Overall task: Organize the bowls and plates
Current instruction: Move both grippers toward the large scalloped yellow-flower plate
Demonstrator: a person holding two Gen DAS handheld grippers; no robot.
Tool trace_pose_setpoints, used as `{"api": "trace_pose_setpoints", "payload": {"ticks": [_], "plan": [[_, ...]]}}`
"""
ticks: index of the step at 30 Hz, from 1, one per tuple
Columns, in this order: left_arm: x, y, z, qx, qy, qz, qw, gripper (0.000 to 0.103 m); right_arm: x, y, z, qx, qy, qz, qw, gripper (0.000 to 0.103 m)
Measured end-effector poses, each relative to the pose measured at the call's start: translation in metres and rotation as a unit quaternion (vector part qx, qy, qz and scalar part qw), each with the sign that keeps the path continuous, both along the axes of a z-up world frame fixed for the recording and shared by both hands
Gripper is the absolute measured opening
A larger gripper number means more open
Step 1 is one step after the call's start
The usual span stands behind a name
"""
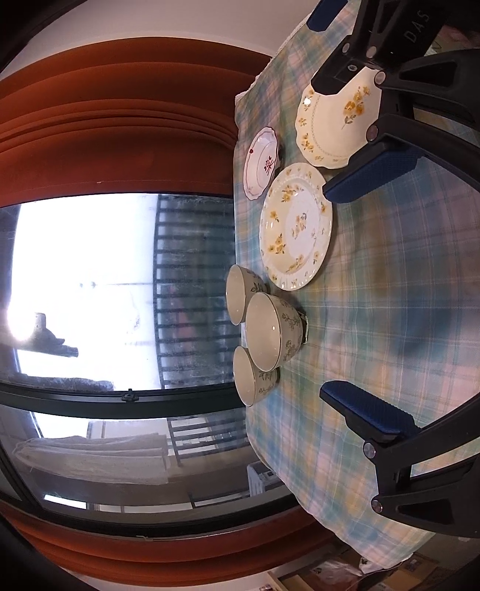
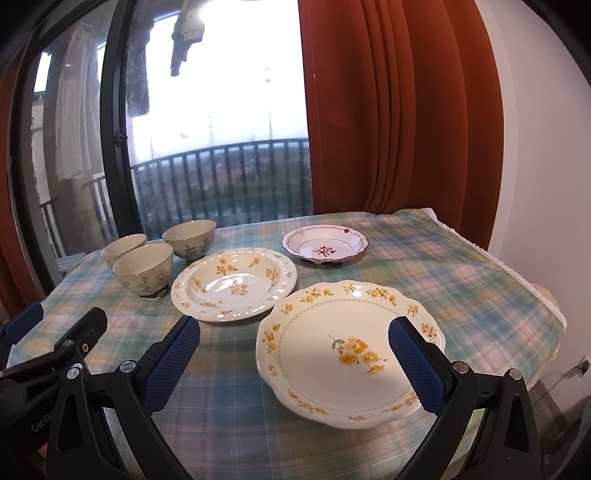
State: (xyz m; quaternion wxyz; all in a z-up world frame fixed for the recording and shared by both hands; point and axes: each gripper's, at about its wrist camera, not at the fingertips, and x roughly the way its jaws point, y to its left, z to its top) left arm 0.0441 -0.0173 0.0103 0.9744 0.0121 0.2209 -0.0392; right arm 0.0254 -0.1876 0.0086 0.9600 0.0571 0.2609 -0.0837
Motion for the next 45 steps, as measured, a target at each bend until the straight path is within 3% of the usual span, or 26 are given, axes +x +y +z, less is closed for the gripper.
{"api": "trace_pose_setpoints", "payload": {"ticks": [13,18,26,30,35,45], "plan": [[-0.008,-0.020,0.008,0.005,0.004,0.058,0.9983,0.097,0.007,-0.020,0.004,0.016,0.002,0.055,0.998,0.103],[-0.003,-0.026,0.008,-0.007,0.003,0.072,0.9974,0.097,0.010,-0.023,0.002,-0.022,-0.005,0.075,0.997,0.103],[-0.016,-0.032,0.006,0.002,0.002,0.085,0.9963,0.097,0.005,-0.034,0.001,0.000,-0.002,0.089,0.996,0.103],[-0.021,-0.026,0.004,0.010,-0.005,0.080,0.9968,0.097,-0.001,-0.031,0.002,0.020,-0.006,0.078,0.997,0.103],[-0.019,-0.010,-0.005,-0.013,0.010,0.057,0.9982,0.097,-0.008,-0.018,-0.001,0.034,-0.011,0.057,0.998,0.103],[-0.018,0.006,-0.014,-0.015,0.016,0.027,0.9994,0.097,-0.015,0.004,-0.003,0.005,0.009,0.031,0.999,0.103]]}}
